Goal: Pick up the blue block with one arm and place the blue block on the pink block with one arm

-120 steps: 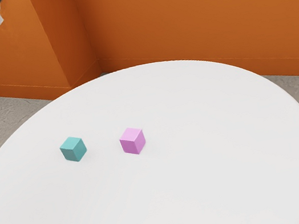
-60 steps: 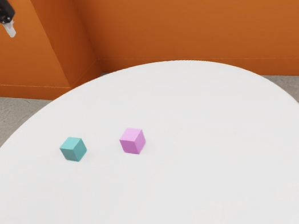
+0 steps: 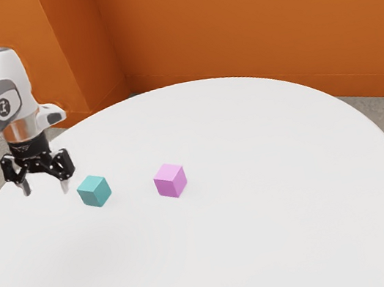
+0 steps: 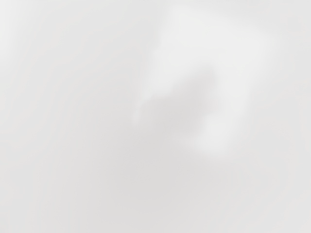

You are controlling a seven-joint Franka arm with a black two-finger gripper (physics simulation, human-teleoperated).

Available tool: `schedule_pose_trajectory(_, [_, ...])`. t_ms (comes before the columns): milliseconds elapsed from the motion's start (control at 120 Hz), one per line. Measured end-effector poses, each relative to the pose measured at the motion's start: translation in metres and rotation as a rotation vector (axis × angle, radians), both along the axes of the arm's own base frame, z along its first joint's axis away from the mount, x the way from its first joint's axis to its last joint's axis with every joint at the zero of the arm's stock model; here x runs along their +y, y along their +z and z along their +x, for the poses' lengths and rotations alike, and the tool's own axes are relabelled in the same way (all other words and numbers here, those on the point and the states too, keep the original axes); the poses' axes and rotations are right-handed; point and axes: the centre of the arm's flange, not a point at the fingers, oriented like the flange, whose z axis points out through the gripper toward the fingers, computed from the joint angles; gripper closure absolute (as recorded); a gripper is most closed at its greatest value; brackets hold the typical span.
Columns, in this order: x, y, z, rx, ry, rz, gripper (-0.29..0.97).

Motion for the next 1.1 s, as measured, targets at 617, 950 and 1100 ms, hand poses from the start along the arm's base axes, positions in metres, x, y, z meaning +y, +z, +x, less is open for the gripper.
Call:
schedule_pose_trajectory(617, [0.088,-0.119,0.148,-0.238,-0.218,0.054,0.0])
schedule_pose_trajectory(950, [0.089,-0.13,0.156,-0.203,-0.344,-0.04,0.0])
schedule_pose_trajectory(1100, [0.088,-0.132,0.161,-0.161,-0.39,-0.074,0.0])
